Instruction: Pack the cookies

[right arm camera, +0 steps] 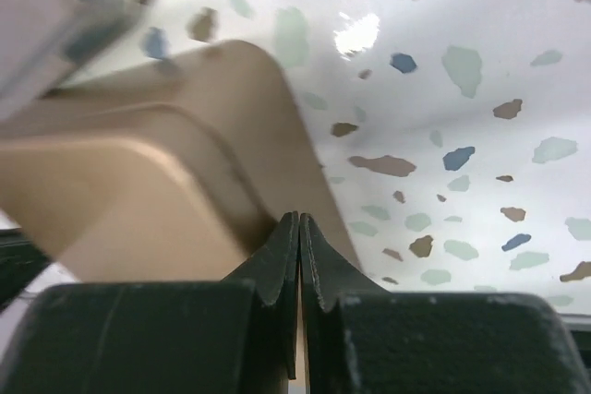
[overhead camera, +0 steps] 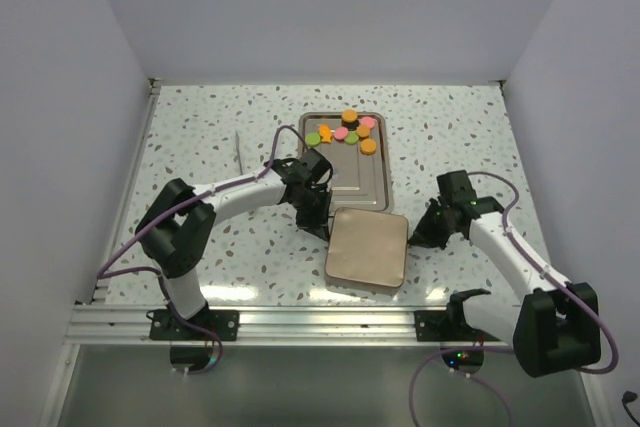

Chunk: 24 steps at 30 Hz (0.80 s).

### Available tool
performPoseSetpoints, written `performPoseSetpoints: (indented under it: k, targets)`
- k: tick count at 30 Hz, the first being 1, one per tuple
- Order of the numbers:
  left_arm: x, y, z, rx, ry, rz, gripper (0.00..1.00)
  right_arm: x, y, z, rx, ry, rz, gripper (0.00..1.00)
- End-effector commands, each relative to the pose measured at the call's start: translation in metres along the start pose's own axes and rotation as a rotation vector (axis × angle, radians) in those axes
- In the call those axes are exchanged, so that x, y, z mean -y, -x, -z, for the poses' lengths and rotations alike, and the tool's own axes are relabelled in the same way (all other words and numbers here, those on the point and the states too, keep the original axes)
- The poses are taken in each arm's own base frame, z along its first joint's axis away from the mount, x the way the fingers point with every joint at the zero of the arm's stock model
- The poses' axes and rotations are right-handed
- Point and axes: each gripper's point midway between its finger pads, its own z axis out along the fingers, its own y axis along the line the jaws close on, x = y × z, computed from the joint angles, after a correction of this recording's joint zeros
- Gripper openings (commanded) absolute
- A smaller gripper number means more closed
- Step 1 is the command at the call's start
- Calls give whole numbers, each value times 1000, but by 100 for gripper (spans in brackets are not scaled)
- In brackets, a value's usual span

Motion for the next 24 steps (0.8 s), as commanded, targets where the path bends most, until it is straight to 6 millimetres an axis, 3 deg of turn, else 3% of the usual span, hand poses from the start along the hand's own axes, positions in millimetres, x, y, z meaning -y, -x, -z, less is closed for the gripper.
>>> performPoseSetpoints:
  k: [1, 7, 14, 17, 21, 22, 24]
  targets:
    - [14, 8, 10, 39, -36, -35, 0, -19, 31, 39, 145, 17, 49, 1]
    - [13, 9, 12, 53, -33, -32, 0, -52, 38, 68, 180, 154, 76, 0]
    - [14, 9, 12, 64, -45, -28, 0, -68, 19, 74, 106, 281, 94, 0]
    - [15, 9, 12, 69, -49, -24, 0, -75, 2, 70, 37, 365, 85, 0]
    - [16, 9, 13, 73, -55, -21, 0, -54, -24, 41, -76, 341, 23, 0]
    - [15, 8, 13, 71, -53, -18, 0, -36, -39, 25, -135, 295, -11, 0]
    - [16, 8, 15, 77, -57, -19, 0, -21, -51, 8, -190, 243, -50, 0]
